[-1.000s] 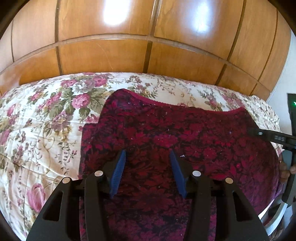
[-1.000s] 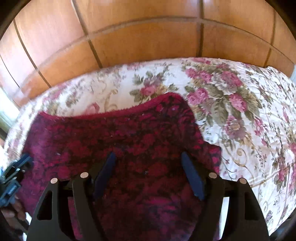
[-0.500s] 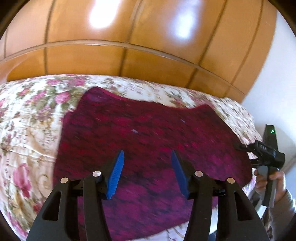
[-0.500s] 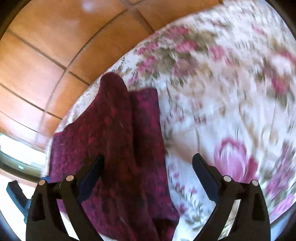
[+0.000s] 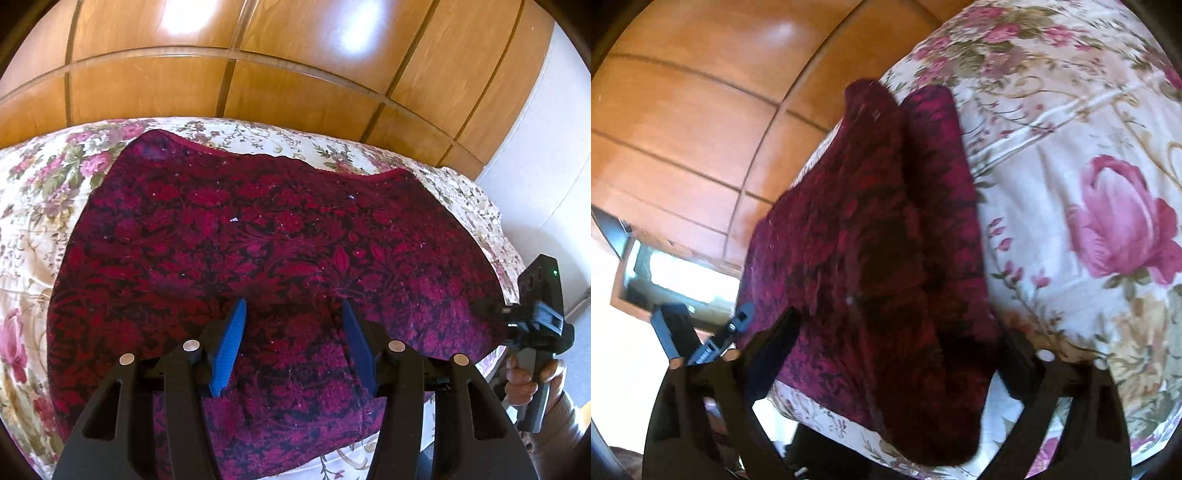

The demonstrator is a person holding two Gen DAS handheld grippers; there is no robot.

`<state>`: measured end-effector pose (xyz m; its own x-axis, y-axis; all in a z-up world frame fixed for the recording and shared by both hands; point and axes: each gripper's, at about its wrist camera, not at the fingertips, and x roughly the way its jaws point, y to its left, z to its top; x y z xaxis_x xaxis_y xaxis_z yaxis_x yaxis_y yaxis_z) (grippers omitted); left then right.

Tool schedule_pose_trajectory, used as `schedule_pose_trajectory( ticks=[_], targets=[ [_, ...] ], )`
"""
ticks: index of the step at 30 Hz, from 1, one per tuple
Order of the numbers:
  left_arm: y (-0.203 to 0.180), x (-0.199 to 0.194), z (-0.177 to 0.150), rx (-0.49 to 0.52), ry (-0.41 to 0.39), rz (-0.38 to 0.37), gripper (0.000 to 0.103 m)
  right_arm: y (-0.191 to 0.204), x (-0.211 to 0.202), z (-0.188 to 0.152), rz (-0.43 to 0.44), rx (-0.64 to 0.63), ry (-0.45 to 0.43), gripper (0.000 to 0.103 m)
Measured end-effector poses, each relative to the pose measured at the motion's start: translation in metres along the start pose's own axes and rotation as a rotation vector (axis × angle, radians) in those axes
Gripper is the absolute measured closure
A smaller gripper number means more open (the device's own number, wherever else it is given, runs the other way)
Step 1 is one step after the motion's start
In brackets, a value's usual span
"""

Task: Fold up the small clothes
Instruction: 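Grasp the sweater side with the right gripper and fold it over the body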

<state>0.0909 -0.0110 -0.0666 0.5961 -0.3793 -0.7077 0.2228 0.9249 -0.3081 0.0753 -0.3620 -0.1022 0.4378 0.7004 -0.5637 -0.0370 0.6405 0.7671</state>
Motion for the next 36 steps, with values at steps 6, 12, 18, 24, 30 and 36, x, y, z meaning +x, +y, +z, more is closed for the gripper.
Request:
schedule_pose_trajectory(
  ticks=[6, 12, 18, 24, 30, 36],
  targets=[
    [0.015, 0.0, 0.001, -0.045, 0.01, -0.07, 0.051, 0.051, -0.01, -0.002, 0.011, -0.111, -0.063, 0.068],
    [0.039, -0.001, 0.004, -0.143, 0.017, -0.169, 0.058, 0.134, -0.02, -0.007, -0.003, -0.323, -0.098, 0.071],
    [0.053, -0.001, 0.003, -0.184, 0.015, -0.227, 0.06, 0.213, -0.002, -0.032, -0.015, -0.513, -0.088, 0.073],
    [0.084, -0.021, 0.001, -0.284, -0.028, -0.318, 0.06, 0.264, 0.042, -0.062, -0.116, -0.679, -0.062, 0.075],
    [0.147, -0.076, -0.006, -0.416, -0.147, -0.297, 0.059, 0.286, 0.083, -0.097, -0.253, -0.891, -0.035, 0.076],
    [0.176, -0.118, 0.0, -0.455, -0.235, -0.344, 0.059, 0.296, 0.124, -0.132, -0.354, -1.105, -0.037, 0.076]
  ],
)
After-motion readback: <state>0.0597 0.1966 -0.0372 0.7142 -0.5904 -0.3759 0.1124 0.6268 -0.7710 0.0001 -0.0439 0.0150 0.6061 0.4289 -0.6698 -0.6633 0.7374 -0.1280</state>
